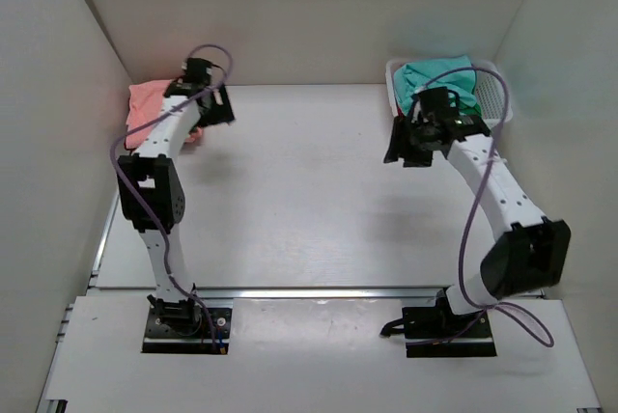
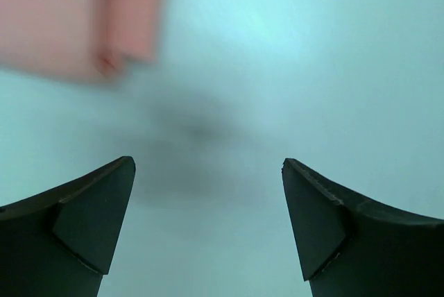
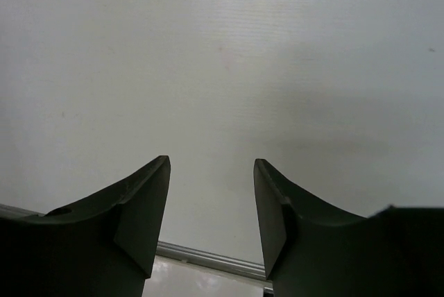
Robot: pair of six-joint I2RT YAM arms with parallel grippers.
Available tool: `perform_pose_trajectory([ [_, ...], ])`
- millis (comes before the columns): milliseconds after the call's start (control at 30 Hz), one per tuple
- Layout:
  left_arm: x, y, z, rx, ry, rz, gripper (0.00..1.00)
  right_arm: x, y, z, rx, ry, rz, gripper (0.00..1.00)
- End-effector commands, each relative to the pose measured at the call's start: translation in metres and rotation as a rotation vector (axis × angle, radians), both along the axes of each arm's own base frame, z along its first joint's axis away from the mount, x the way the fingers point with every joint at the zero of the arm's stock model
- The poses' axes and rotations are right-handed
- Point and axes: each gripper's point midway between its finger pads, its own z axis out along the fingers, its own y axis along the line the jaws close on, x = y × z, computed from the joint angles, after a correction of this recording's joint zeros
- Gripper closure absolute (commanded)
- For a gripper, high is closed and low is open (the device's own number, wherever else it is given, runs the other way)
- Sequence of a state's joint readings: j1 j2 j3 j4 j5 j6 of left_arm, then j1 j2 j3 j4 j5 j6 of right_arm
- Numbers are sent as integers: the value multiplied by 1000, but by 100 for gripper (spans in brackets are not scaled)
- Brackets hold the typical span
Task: Fold and stack the t-shirts
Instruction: Put the neatly folded tshirt into the corner of the board with the left arm
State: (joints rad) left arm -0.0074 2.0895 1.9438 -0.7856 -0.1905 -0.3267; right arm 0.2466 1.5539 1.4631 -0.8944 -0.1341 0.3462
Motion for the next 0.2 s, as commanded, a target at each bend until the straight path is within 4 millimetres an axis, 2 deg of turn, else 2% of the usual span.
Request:
perform_pose_trajectory([
  [0, -80, -84, 8, -10, 118, -222, 1, -11, -26, 20, 18, -107, -51, 51],
  [67, -125, -114, -1, 40, 165, -304, 1, -26, -45, 35, 30, -171, -91, 50],
  [100, -140, -124, 14, 36, 137, -325, 1, -37, -49, 37, 22, -194, -98, 51],
  [133, -155, -127, 21, 14, 123, -330, 1, -42, -56, 38, 17, -203, -119, 50],
  [167, -168, -131, 17, -16, 138, -347, 1, -49, -64, 40, 15, -227, -139, 51],
])
